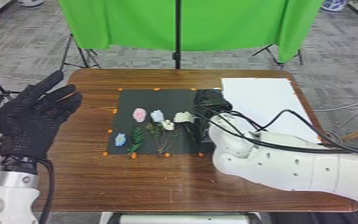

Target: Arrange flowers

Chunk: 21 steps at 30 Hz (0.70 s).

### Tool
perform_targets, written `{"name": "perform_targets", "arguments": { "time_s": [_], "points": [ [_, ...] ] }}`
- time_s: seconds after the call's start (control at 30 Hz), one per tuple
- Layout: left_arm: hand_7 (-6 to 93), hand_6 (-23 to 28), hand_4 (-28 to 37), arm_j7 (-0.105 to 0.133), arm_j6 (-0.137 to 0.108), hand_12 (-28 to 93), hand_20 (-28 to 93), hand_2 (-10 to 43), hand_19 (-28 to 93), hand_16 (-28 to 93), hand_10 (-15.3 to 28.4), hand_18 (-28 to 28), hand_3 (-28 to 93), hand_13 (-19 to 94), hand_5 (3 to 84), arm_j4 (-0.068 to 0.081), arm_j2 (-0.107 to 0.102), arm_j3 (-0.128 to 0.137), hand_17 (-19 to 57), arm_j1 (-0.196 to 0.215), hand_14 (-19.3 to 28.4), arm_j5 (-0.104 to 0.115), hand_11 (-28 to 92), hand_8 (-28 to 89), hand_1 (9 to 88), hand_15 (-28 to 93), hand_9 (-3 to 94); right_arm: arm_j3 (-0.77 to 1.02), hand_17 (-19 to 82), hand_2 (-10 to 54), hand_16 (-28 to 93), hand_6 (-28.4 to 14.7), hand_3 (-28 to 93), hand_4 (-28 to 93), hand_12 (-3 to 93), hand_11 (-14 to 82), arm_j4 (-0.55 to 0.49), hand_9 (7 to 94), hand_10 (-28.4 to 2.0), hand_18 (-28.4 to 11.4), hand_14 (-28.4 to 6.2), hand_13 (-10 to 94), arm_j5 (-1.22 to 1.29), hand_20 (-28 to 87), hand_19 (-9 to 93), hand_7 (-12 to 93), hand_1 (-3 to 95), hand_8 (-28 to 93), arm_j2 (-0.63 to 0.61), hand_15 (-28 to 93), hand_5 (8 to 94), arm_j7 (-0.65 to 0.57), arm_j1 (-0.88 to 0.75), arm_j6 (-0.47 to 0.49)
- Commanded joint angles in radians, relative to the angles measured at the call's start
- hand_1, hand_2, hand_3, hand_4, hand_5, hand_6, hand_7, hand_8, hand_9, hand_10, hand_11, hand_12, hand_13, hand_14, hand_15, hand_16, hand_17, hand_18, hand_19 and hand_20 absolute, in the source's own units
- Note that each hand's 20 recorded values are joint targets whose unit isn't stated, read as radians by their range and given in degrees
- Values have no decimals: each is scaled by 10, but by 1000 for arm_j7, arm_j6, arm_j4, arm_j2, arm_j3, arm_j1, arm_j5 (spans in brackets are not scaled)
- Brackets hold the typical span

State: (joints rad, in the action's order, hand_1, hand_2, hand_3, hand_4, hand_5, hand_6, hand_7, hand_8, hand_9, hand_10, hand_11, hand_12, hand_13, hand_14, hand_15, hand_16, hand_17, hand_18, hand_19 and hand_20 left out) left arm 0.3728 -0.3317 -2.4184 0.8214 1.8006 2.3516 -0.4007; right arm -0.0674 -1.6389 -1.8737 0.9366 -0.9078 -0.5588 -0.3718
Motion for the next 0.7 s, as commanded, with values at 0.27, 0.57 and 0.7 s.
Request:
{"name": "perform_targets", "arguments": {
  "time_s": [0.27, 0.57, 0.7],
  "points": [
    [187, 110, -233, -40, 14, 112, 227, 78, 621, -110, 216, 257, 799, 268, 390, 15, 5, -10, -61, -18, 284, -12, 321, -111, 231, 565, 365, -19, 441, -95, 191, 17, 753, -283, 351, 115, -23, 931, -45, -142, 1, 881, -65, 34, 932, 374, 559, -11, -17, 575, 776, -56, -5, -62],
    [187, 110, -233, -23, 3, 113, 226, 78, 621, -110, 216, 257, 798, 269, 390, 12, 9, -11, -61, -6, 284, -7, 320, -111, 232, 565, 364, -44, 423, -95, 191, 7, 754, -283, 346, 113, -33, 905, -54, -149, -10, 861, -99, 26, 932, 361, 548, -23, -16, 581, 747, -105, -16, -70],
    [187, 110, -232, -25, 3, 113, 227, 78, 621, -110, 216, 257, 798, 268, 390, 12, 11, -11, -61, -9, 284, -9, 321, -111, 232, 565, 364, -23, 408, -95, 189, -4, 756, -283, 337, 111, -51, 872, -65, -153, -18, 836, -77, 19, 932, 353, 527, -29, -24, 594, 717, -92, -28, -38]
  ]
}}
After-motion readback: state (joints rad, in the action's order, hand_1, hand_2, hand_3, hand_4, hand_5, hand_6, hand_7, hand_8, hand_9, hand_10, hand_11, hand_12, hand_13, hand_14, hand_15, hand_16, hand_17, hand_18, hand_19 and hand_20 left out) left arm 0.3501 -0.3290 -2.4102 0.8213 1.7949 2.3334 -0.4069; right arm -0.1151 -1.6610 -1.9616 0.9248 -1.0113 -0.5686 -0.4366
